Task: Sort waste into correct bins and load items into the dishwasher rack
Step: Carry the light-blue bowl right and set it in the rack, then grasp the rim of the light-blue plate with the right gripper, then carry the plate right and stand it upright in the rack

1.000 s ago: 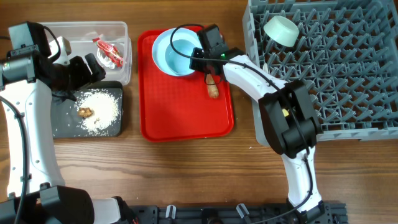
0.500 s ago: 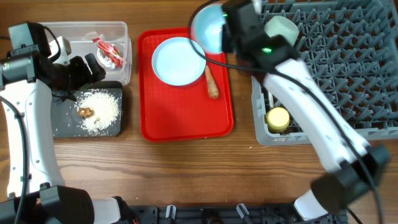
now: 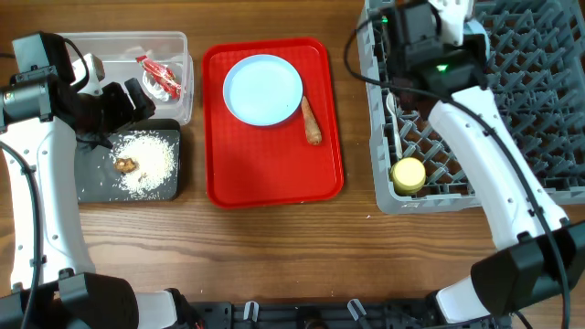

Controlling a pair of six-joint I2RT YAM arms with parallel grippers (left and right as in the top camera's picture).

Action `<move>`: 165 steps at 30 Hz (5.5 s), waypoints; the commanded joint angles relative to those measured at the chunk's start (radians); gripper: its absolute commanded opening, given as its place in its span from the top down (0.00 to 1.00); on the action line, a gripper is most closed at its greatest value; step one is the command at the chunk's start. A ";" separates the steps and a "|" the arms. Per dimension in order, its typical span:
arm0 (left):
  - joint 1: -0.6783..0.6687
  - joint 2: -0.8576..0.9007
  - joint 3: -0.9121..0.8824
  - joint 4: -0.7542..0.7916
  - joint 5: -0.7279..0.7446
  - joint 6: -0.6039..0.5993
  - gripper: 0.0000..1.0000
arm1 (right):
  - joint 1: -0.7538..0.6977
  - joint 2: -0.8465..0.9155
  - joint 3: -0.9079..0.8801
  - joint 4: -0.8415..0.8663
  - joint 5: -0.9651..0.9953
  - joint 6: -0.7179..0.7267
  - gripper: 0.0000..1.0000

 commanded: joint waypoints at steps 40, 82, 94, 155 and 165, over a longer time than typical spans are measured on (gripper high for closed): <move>0.006 -0.019 0.000 0.001 0.002 -0.002 0.00 | -0.047 0.183 -0.210 0.319 -0.009 -0.592 0.96; 0.006 -0.019 0.000 0.001 0.002 -0.002 0.00 | 0.122 0.002 -0.026 0.233 -1.635 0.041 0.00; 0.006 -0.019 0.000 0.001 0.001 -0.002 0.00 | 0.233 0.202 -0.036 0.245 -1.287 0.703 0.12; 0.006 -0.019 0.000 0.001 0.002 -0.002 0.00 | 0.221 0.029 0.109 0.016 -0.539 0.267 0.96; 0.006 -0.019 0.000 0.001 0.001 -0.002 0.00 | -0.059 -0.064 0.103 0.087 -0.127 -0.073 0.96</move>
